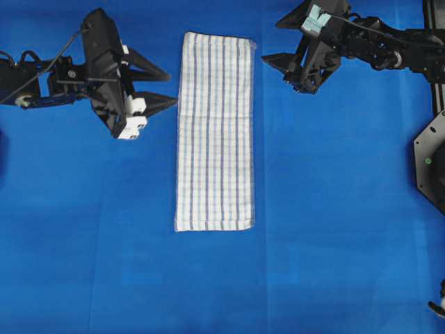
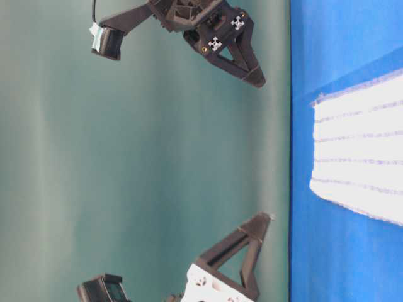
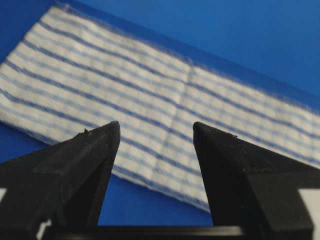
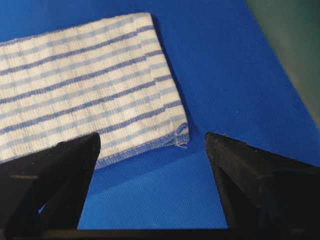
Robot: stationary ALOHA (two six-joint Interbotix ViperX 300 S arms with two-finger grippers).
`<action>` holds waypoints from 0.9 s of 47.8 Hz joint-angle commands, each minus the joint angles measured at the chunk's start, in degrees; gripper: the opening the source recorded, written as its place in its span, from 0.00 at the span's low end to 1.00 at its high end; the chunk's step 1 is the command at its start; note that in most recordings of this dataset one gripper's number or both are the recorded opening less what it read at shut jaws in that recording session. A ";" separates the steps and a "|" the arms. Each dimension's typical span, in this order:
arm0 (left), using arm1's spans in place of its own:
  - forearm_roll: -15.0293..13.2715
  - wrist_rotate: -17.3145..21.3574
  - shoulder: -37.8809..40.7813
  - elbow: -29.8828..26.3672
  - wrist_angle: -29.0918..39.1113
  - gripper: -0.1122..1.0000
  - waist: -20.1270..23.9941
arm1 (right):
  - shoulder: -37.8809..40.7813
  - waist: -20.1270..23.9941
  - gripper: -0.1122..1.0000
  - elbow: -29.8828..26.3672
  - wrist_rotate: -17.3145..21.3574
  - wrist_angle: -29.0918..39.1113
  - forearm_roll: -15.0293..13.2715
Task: Fold the blue towel.
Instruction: 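Move both grippers to the top corners of the vertical strip, then grasp the strip's top corners with both grippers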
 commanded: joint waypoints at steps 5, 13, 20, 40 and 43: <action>0.18 2.37 2.99 -4.66 -0.62 0.58 4.13 | 2.55 -1.58 0.90 -2.72 -0.09 -1.14 0.00; 0.18 5.63 8.44 -7.65 -0.70 0.58 8.26 | 7.21 -2.46 0.90 -5.19 -0.09 -2.46 0.00; 0.18 5.98 13.97 -10.02 -0.97 0.58 11.43 | 11.60 -2.46 0.90 -7.21 -0.09 -3.96 0.18; 0.09 6.06 24.17 -13.45 -5.27 0.58 14.41 | 20.57 -3.08 0.89 -10.02 0.26 -6.77 1.05; 0.18 6.06 24.79 -13.45 -5.54 0.58 14.77 | 21.45 -3.08 0.89 -10.20 0.26 -7.29 1.41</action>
